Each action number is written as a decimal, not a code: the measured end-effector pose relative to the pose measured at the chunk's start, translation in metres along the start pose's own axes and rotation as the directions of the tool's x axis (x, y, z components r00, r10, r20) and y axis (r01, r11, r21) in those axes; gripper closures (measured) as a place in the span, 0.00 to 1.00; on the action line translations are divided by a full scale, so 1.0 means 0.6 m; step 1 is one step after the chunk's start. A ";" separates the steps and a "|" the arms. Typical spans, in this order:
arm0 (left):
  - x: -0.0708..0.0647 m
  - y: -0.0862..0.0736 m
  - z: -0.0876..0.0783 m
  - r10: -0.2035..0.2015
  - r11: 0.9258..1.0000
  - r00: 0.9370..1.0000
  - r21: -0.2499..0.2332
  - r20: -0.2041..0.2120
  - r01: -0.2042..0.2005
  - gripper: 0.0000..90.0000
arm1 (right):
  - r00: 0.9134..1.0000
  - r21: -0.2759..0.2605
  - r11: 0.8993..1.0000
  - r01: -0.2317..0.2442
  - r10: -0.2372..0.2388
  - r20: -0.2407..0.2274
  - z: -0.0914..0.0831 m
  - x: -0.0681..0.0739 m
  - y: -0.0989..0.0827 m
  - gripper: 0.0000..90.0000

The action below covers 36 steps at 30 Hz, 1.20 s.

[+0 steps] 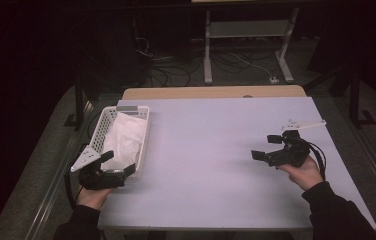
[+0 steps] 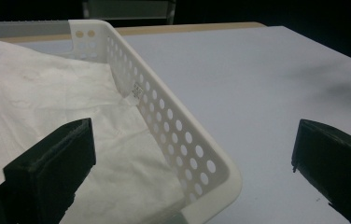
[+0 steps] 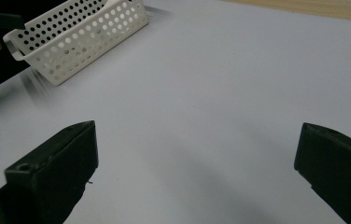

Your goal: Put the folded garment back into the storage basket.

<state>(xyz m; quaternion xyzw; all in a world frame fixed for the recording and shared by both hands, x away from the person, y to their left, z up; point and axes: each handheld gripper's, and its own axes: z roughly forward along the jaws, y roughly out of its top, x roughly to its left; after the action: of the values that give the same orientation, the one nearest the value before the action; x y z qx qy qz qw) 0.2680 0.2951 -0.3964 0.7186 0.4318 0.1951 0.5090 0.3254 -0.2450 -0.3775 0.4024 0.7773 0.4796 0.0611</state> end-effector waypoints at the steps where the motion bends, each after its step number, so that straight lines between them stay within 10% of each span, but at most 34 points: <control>1: 0.000 0.000 0.000 0.000 1.000 1.000 0.000 0.000 0.000 0.00 | 1.000 0.000 1.000 0.000 0.000 0.000 0.000 0.000 0.000 0.00; 36: 0.002 -0.002 0.000 -0.006 1.000 1.000 -0.010 -0.004 0.006 0.00 | 0.992 -0.056 0.998 -0.031 0.038 0.121 -0.090 -0.046 -0.094 0.00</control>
<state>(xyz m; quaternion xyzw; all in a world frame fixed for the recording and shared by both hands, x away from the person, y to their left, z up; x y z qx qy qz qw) 0.2679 0.2964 -0.3977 0.7142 0.4340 0.1972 0.5125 0.2857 -0.3136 -0.4015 0.4426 0.7520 0.4757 0.1111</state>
